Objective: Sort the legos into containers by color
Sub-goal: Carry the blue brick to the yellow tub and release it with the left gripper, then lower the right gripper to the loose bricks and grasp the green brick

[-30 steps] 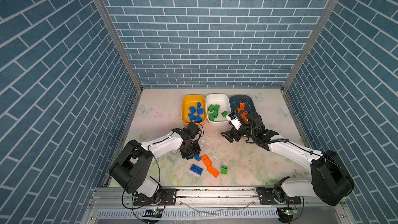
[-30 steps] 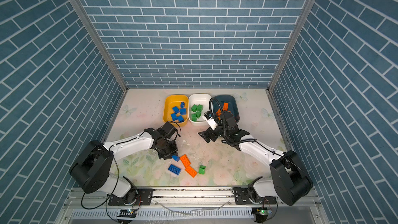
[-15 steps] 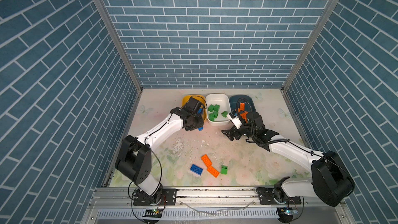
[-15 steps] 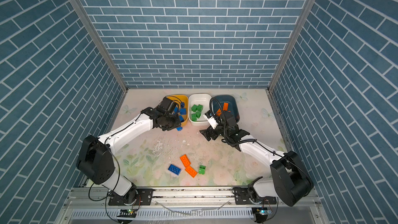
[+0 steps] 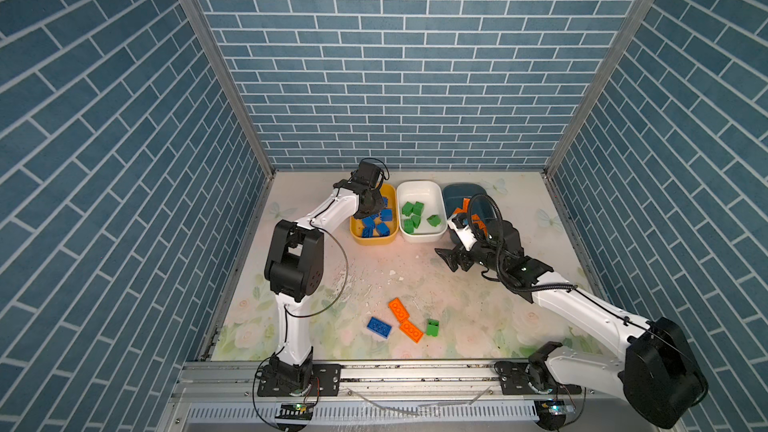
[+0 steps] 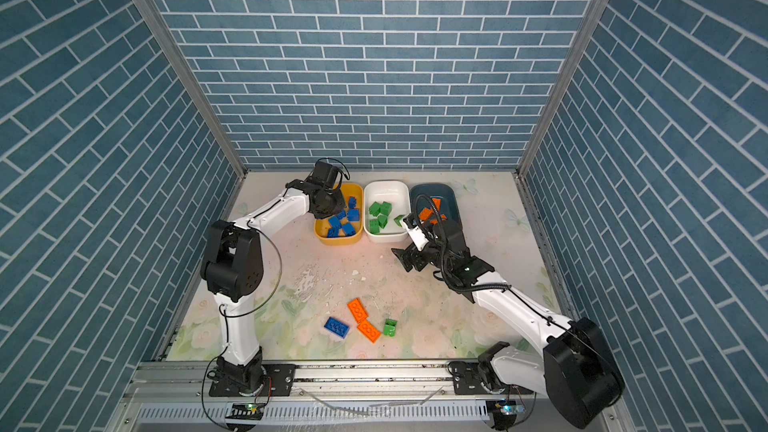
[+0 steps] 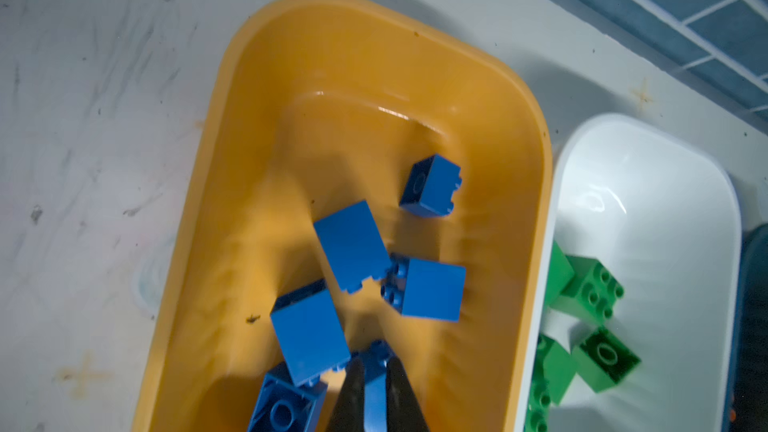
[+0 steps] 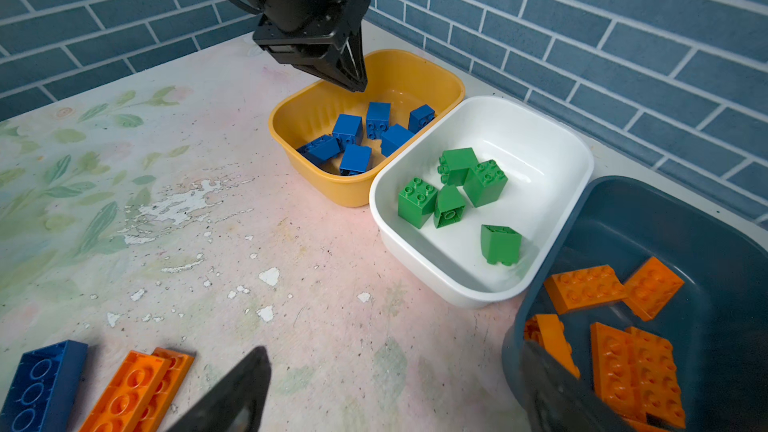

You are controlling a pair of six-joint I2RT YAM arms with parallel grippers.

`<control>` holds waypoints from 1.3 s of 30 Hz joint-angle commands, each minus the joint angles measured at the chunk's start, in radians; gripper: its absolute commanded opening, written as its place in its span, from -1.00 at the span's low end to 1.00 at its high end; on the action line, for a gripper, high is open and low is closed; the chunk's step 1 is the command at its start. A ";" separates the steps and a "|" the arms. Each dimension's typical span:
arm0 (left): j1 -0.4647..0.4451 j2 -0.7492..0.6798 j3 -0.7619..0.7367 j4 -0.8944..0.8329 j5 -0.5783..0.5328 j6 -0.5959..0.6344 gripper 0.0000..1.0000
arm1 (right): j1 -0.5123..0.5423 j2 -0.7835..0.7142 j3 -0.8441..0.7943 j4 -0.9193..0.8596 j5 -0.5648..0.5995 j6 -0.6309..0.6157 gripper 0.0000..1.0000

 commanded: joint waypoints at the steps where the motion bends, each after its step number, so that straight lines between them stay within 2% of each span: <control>1: -0.004 -0.009 0.046 -0.055 0.003 0.054 -0.57 | 0.006 -0.041 -0.037 -0.024 0.034 -0.010 0.86; 7: -0.008 -0.155 -0.139 0.065 0.049 0.064 -0.07 | 0.005 -0.007 -0.040 -0.014 0.035 0.031 0.87; 12: -0.019 -0.280 -0.265 0.120 0.054 0.089 0.52 | 0.008 0.046 -0.040 -0.034 -0.061 0.047 0.98; 14: -0.020 -0.328 -0.305 0.130 0.048 0.095 0.72 | 0.016 0.058 -0.037 -0.085 -0.113 0.038 0.99; 16: -0.020 -0.372 -0.342 0.136 0.034 0.096 0.83 | 0.041 0.061 -0.028 -0.160 -0.153 -0.001 0.98; 19: -0.019 -0.427 -0.392 0.147 0.008 0.096 0.98 | 0.106 0.063 0.000 -0.292 -0.137 -0.072 0.97; 25: -0.009 -0.521 -0.480 0.174 -0.018 0.089 0.99 | 0.221 0.092 0.088 -0.556 -0.060 -0.153 0.84; 29: 0.006 -0.576 -0.531 0.190 -0.018 0.073 0.99 | 0.315 0.125 0.128 -0.669 0.015 -0.139 0.84; 35: 0.022 -0.646 -0.621 0.230 -0.023 0.050 0.99 | 0.459 0.220 0.178 -0.720 0.122 -0.074 0.68; 39: 0.028 -0.699 -0.707 0.294 0.020 0.036 0.99 | 0.522 0.311 0.216 -0.738 0.190 -0.073 0.64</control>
